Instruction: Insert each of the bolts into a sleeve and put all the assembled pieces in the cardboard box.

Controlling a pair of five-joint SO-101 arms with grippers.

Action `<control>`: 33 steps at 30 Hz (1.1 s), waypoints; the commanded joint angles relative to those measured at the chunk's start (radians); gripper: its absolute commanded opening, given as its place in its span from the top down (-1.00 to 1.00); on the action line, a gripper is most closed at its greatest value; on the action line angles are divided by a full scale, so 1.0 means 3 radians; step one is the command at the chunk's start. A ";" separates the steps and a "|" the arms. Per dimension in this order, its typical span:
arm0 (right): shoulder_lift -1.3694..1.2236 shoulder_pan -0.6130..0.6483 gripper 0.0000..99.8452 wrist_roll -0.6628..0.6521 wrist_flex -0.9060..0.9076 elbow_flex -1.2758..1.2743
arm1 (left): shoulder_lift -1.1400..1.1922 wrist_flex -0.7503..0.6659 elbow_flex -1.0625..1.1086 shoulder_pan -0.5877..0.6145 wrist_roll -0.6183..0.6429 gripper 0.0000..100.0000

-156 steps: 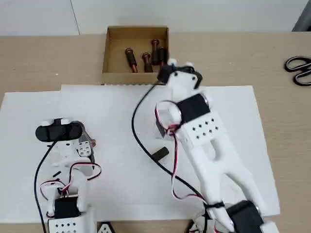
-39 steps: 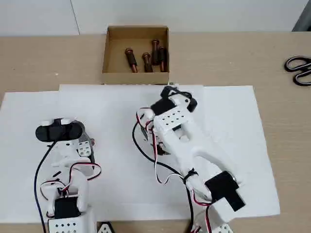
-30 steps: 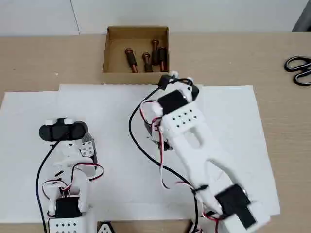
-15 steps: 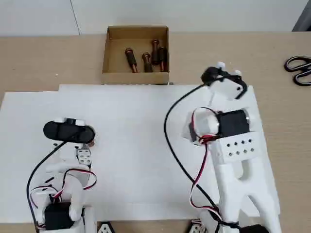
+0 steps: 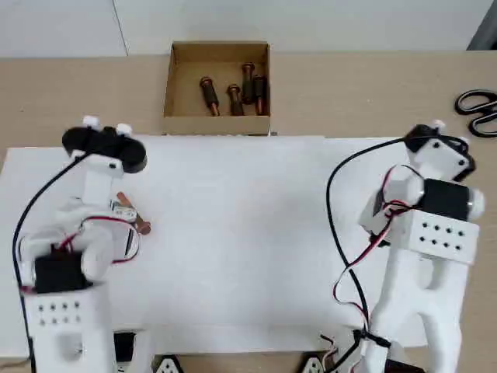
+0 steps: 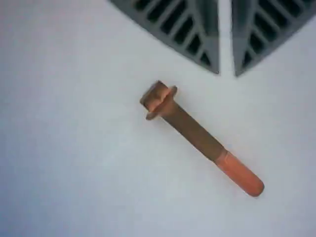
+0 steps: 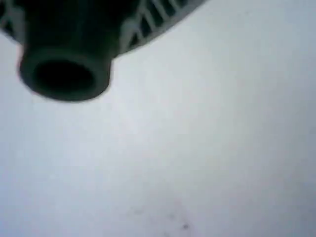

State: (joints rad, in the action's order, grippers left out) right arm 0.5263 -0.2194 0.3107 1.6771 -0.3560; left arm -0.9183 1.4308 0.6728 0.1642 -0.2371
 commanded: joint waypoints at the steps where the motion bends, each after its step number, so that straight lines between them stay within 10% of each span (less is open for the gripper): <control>1: 0.0100 -0.0294 1.00 -0.0384 -0.0018 0.0015 | 0.0440 0.0179 -0.0355 -0.0015 -0.0312 0.99; 14: 0.0100 -0.0852 0.99 -0.2092 -0.0018 0.0015 | 0.1243 0.0220 -0.0412 0.0036 -0.2961 0.99; 22: 0.0095 -0.0841 0.99 -0.2271 -0.0023 0.0015 | 0.1309 -0.0220 -0.0376 0.0317 -0.4659 0.97; 33: 0.0084 -0.0841 0.99 -0.2261 -0.0043 0.0015 | 0.2348 0.0563 -0.1286 0.0317 -0.5176 0.82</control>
State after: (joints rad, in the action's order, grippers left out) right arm 0.5263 -0.4618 -0.3598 1.6755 -0.3560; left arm -0.2954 1.5321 0.4150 0.2746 -1.3633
